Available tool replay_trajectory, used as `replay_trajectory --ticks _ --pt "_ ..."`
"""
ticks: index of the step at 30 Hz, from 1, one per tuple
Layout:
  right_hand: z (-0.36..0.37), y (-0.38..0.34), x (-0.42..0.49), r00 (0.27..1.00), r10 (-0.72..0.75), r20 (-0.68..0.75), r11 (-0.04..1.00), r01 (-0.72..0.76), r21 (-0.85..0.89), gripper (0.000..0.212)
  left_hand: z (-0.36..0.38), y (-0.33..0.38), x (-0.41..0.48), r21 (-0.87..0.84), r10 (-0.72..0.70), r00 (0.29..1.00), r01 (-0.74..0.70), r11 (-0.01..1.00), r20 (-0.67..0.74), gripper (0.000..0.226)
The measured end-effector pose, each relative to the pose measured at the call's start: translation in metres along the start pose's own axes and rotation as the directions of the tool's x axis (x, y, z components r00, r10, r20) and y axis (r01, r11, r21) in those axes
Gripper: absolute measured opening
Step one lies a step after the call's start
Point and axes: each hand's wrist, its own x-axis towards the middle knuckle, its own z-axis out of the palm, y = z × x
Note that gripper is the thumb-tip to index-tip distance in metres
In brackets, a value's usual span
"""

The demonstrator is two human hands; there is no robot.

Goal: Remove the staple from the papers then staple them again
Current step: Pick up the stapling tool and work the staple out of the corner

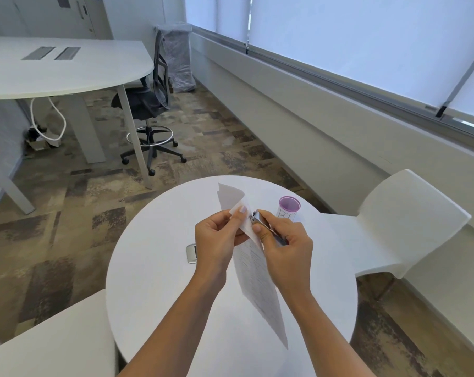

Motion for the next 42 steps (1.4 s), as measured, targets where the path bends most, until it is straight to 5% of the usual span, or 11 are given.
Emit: replay_trajectory --ticks 8,42 --pt "0.001 0.004 0.012 0.992 -0.124 0.036 0.973 0.128 -0.193 0.027 0.005 -0.003 0.010 0.049 0.033 0.998 -0.030 0.998 -0.058 0.013" --pt "0.005 0.022 0.028 0.996 -0.084 -0.010 0.952 0.077 -0.296 0.026 0.022 -0.020 0.032 0.108 0.106 0.992 -0.098 0.989 -0.070 0.016"
